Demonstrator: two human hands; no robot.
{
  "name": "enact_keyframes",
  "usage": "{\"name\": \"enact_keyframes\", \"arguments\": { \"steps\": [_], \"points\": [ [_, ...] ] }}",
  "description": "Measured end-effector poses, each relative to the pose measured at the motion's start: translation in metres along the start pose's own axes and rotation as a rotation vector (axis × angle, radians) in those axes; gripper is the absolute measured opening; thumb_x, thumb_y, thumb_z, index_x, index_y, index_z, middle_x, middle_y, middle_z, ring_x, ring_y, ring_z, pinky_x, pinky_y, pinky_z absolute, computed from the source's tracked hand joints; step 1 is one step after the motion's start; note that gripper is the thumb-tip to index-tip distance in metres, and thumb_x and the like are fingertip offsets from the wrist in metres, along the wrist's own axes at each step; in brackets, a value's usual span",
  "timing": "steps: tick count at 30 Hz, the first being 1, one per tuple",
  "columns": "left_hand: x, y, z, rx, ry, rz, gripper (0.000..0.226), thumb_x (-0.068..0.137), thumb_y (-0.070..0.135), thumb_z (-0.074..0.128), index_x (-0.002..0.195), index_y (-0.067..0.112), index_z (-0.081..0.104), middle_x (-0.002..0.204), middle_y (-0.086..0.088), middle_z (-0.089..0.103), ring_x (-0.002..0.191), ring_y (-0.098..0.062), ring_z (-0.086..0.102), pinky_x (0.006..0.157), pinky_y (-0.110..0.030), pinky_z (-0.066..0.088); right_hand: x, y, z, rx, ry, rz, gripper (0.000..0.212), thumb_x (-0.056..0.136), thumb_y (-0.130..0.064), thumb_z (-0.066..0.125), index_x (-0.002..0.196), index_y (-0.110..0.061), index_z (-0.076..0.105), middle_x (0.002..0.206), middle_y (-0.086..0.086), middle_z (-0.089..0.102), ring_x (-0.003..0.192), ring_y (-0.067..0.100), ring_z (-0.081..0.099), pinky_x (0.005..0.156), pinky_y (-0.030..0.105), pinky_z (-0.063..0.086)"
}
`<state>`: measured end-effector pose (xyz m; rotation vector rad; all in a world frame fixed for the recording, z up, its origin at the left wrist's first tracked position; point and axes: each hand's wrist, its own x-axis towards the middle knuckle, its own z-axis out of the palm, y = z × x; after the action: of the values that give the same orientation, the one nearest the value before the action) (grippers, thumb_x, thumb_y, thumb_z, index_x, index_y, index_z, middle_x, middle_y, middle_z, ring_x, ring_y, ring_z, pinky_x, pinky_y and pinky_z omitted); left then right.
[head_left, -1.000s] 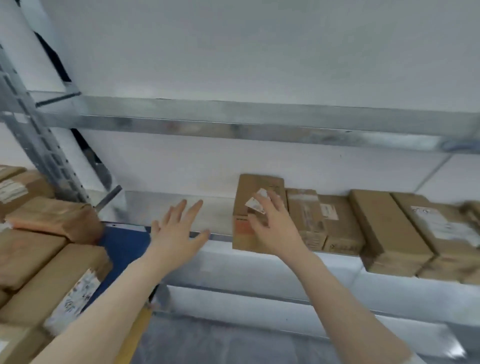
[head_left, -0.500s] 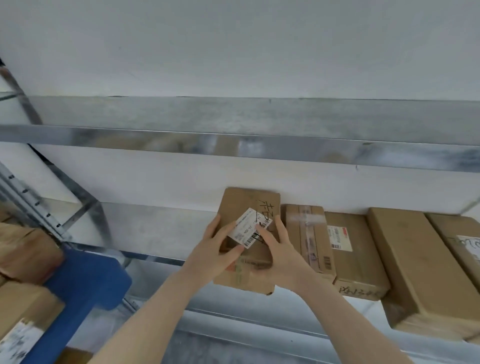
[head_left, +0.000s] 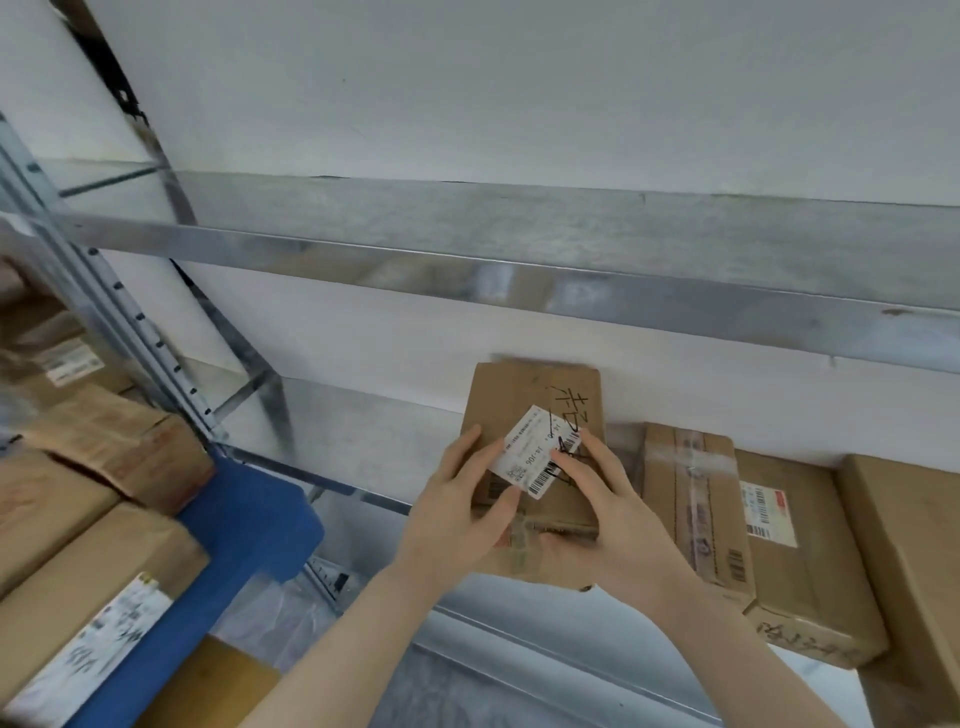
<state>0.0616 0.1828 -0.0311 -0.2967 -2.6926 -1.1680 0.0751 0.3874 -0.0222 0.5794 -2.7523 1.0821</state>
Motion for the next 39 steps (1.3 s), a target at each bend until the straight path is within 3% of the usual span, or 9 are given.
{"name": "enact_keyframes", "arguments": {
  "steps": [4,6,11,15,20,25,31,39],
  "points": [
    [-0.021,0.005,-0.053,0.079,0.121,0.027,0.058,0.081,0.058,0.047,0.136,0.040,0.041,0.151,0.020,0.023,0.127,-0.004,0.042,0.094,-0.027,0.048,0.010,-0.048,0.006,0.045,0.019,-0.125,0.079,0.073,-0.054,0.065,0.143,-0.035,0.033,0.156,-0.020,0.003,0.130,-0.014,0.019,0.097,0.014,0.037],
    [-0.037,0.007,-0.087,0.120,0.191,0.011,0.057,0.081,0.059,0.046,0.135,0.044,0.040,0.151,0.024,0.021,0.128,-0.003,0.039,0.093,-0.024,0.045,0.016,-0.079,0.012,0.055,0.022,-0.173,0.078,0.072,-0.055,0.064,0.142,-0.035,0.035,0.155,-0.020,0.006,0.129,-0.013,0.021,0.093,0.017,0.040],
    [-0.095,0.014,-0.177,0.240,0.374,-0.055,0.053,0.085,0.055,0.051,0.135,0.042,0.042,0.153,0.022,0.020,0.132,-0.009,0.037,0.094,-0.037,0.047,0.027,-0.165,0.037,0.108,0.008,-0.345,0.078,0.069,-0.038,0.077,0.138,-0.039,0.040,0.153,-0.025,0.014,0.123,-0.021,0.021,0.093,0.033,0.045],
    [-0.150,0.008,-0.252,0.334,0.536,-0.138,0.053,0.086,0.049,0.056,0.136,0.035,0.044,0.153,0.013,0.024,0.131,-0.021,0.040,0.098,-0.041,0.044,0.039,-0.245,0.071,0.201,-0.033,-0.519,0.076,0.067,-0.057,0.065,0.137,-0.040,0.041,0.152,-0.026,0.016,0.127,-0.012,0.025,0.095,0.035,0.039],
    [-0.221,-0.018,-0.336,0.427,0.685,-0.306,0.059,0.081,0.062,0.045,0.136,0.043,0.038,0.153,0.019,0.018,0.132,-0.018,0.038,0.098,-0.042,0.044,0.051,-0.348,0.126,0.276,-0.167,-0.734,0.064,0.078,-0.064,0.053,0.137,-0.042,0.039,0.155,-0.020,0.014,0.137,0.002,0.021,0.104,0.035,0.029],
    [-0.279,-0.048,-0.395,0.448,0.791,-0.452,0.062,0.079,0.064,0.044,0.136,0.040,0.040,0.152,0.018,0.019,0.133,-0.019,0.037,0.098,-0.038,0.041,0.056,-0.432,0.186,0.329,-0.287,-0.802,0.052,0.086,-0.061,0.040,0.134,-0.041,0.042,0.153,-0.021,0.015,0.133,-0.011,0.012,0.103,0.026,0.022],
    [-0.353,-0.103,-0.441,0.441,0.843,-0.608,0.057,0.085,0.057,0.050,0.138,0.037,0.041,0.152,0.017,0.020,0.133,-0.010,0.034,0.092,-0.026,0.033,0.043,-0.508,0.272,0.367,-0.468,-0.852,0.044,0.090,-0.048,0.052,0.133,-0.041,0.044,0.154,-0.019,0.017,0.131,-0.013,0.018,0.098,0.021,0.027],
    [-0.399,-0.173,-0.482,0.494,0.740,-0.793,0.058,0.089,0.053,0.049,0.141,0.031,0.038,0.155,0.007,0.020,0.134,-0.019,0.035,0.104,-0.037,0.036,0.039,-0.550,0.382,0.422,-0.606,-0.817,0.044,0.089,-0.051,0.051,0.132,-0.046,0.043,0.149,-0.027,0.017,0.123,-0.011,0.031,0.095,0.024,0.034]
  ]
}}
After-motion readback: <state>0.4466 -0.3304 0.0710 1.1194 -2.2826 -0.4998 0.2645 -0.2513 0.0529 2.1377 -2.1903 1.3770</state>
